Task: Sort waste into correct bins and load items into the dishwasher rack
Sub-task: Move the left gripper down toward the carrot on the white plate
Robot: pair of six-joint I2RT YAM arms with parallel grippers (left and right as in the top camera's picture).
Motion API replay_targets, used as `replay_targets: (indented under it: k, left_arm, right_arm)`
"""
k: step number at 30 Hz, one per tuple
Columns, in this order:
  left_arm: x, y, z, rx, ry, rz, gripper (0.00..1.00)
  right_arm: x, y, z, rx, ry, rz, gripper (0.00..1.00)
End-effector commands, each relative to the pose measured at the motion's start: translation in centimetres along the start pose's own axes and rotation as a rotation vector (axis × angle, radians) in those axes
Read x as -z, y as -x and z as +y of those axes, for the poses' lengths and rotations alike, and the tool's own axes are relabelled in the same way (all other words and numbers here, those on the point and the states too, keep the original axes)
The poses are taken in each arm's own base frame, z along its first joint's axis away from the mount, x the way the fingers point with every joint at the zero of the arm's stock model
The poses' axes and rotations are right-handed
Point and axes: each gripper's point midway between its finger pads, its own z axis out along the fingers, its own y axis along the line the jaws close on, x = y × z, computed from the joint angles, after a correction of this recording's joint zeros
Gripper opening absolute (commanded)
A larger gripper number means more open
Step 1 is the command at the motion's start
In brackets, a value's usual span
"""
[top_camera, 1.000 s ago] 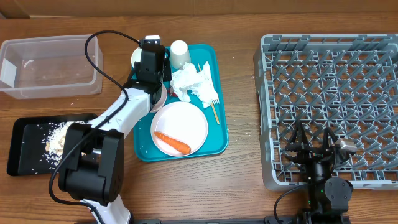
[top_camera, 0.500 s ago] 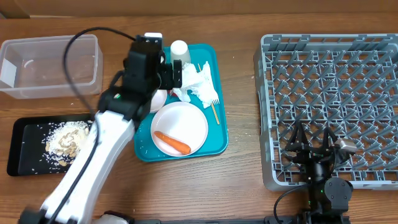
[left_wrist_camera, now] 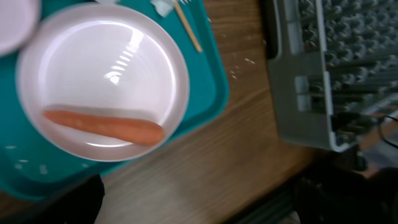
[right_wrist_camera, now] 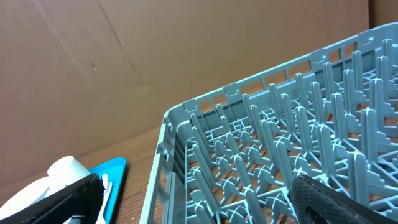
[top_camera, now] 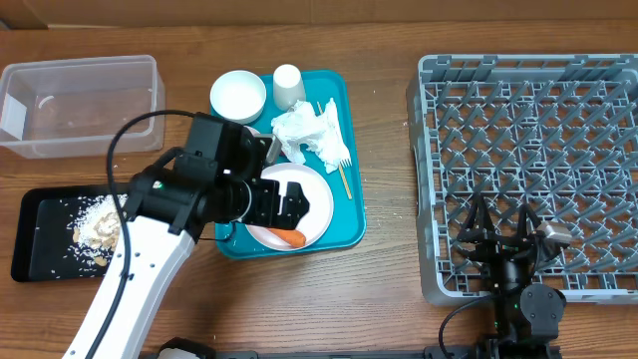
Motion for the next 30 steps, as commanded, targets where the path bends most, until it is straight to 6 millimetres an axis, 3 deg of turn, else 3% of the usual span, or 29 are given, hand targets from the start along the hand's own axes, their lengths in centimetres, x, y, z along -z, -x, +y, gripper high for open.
replay_targets:
  k: [1,5,6,16,30]
  left_arm:
    - [-2.0,-1.4,-0.5,0.264,-0.060,0.114,0.99]
    - [-3.1,-2.3,3.9,0.784,0.221,0.100,1.00]
    - [-3.3,-2.1,4.0,0.837,0.224,0.095,1.00]
    - [-5.3,-2.5,4.7,1.028,0.291,0.131,1.00]
    - [-10.9,-3.4,7.4,1.153,0.573,0.069,0.98]
  right_arm:
    - [0.0,-0.2,-0.1,0.006,-0.001,-0.002,1.00]
    - [0.0,-0.2,-0.1,0.006,-0.001,-0.003,1.00]
    - [0.0,-0.2,-0.1,0.006,-0.001,-0.003,1.00]
    - [0.0,-0.2,-0.1,0.006,-0.001,-0.002,1.00]
    - [0.0,-0.2,-0.1,0.006,-0.001,-0.003,1.00]
